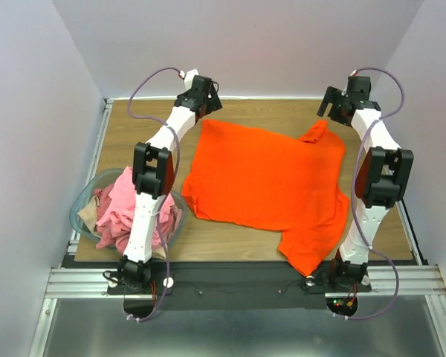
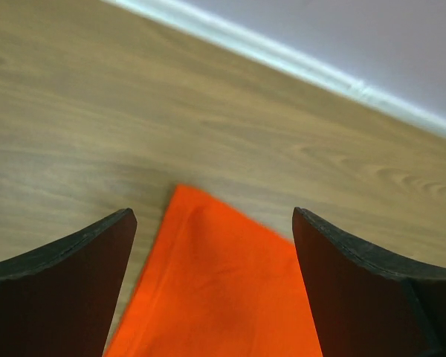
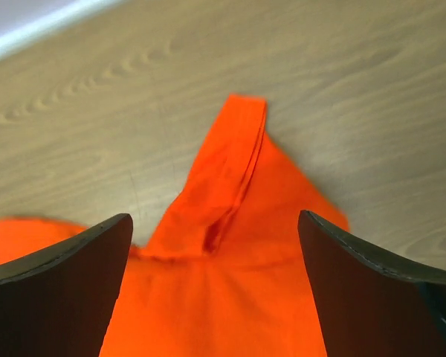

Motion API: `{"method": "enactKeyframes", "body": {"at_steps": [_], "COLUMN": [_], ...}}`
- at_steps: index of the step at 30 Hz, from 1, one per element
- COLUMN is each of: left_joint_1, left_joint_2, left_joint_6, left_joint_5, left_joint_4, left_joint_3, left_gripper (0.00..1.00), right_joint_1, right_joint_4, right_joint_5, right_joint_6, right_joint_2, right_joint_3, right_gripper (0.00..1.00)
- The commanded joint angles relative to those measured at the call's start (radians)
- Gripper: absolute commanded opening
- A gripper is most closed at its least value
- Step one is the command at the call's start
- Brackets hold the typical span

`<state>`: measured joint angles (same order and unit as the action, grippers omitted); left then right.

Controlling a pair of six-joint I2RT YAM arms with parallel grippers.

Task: Fold and stack the t-shirts
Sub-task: Flatten the tshirt out

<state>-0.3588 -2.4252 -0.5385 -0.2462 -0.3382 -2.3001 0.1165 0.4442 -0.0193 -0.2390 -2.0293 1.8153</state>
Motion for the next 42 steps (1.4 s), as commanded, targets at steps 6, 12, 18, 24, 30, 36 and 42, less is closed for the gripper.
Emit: {"method": "enactKeyframes", "body": {"at_steps": [6, 12, 18, 24, 30, 36, 42], "left_joint_1": [-0.012, -0.037, -0.109, -0.163, -0.167, -0.166, -0.143], "left_joint_2": [0.504, 0.681, 0.802, 0.847, 0.776, 0.589, 0.367], "left_joint_6": [0.014, -0.029, -0.06, -0.089, -0.077, -0.048, -0.017], "left_joint_5": [0.025, 0.018, 0.032, 0.085, 0.117, 0.137, 0.136], "left_joint_4": [0.211, 0.218, 0.287, 0.416, 0.473, 0.456, 0.383], "left_joint_3": [0.43, 0.735, 0.994, 1.203, 1.252, 1.113, 0.898], "left_gripper": [0.98, 0.98, 0.98, 0.98, 0.98, 0.98, 0.98], "right_joint_1": [0.002, 0.002, 0.002, 0.002, 0.002, 0.002, 0.031], "right_joint_4": [-0.044, -0.042, -0.041, -0.042, -0.07, -0.082, -0.079], "right_joint_5": [0.025, -0.016, 0.013, 0.081, 0.058, -0.074, -0.105], "right_joint_6": [-0.068, -0.2, -0.22, -0.214, -0.241, -0.258, -0.272], "right_joint_2": [0.263, 0.536, 0.713, 0.683, 0.454, 0.218, 0.025], "right_joint_3": [-0.167, -0.581, -0.861, -0.964, -0.889, -0.7, -0.435], "right_gripper": [1.0, 1.0, 1.0, 1.0, 1.0, 1.0, 1.0]}}
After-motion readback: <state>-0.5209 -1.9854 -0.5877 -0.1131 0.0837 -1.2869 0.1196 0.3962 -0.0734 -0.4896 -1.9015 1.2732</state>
